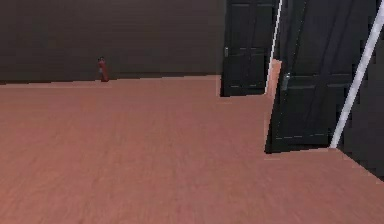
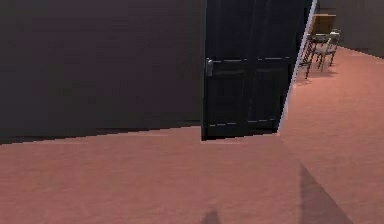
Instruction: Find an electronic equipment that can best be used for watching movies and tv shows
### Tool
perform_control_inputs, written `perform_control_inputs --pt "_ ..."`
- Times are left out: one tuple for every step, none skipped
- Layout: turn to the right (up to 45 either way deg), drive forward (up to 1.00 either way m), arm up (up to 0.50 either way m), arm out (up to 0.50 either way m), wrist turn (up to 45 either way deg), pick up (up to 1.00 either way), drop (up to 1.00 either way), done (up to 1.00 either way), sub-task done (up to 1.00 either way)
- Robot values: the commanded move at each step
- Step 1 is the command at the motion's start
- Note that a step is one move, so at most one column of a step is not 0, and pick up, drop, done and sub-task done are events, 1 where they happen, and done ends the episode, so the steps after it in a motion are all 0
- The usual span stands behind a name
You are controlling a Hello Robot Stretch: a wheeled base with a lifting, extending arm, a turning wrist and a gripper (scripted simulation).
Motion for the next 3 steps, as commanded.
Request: perform_control_inputs --pt "-45.0 0.00 0.00 0.00 0.0 0.00 0.00 0.00 0.00" --pt "-39.0 0.00 0.00 0.00 0.0 0.00 0.00 0.00 0.00" --pt "0.0 0.30 0.00 0.00 0.0 0.00 0.00 0.00 0.00"
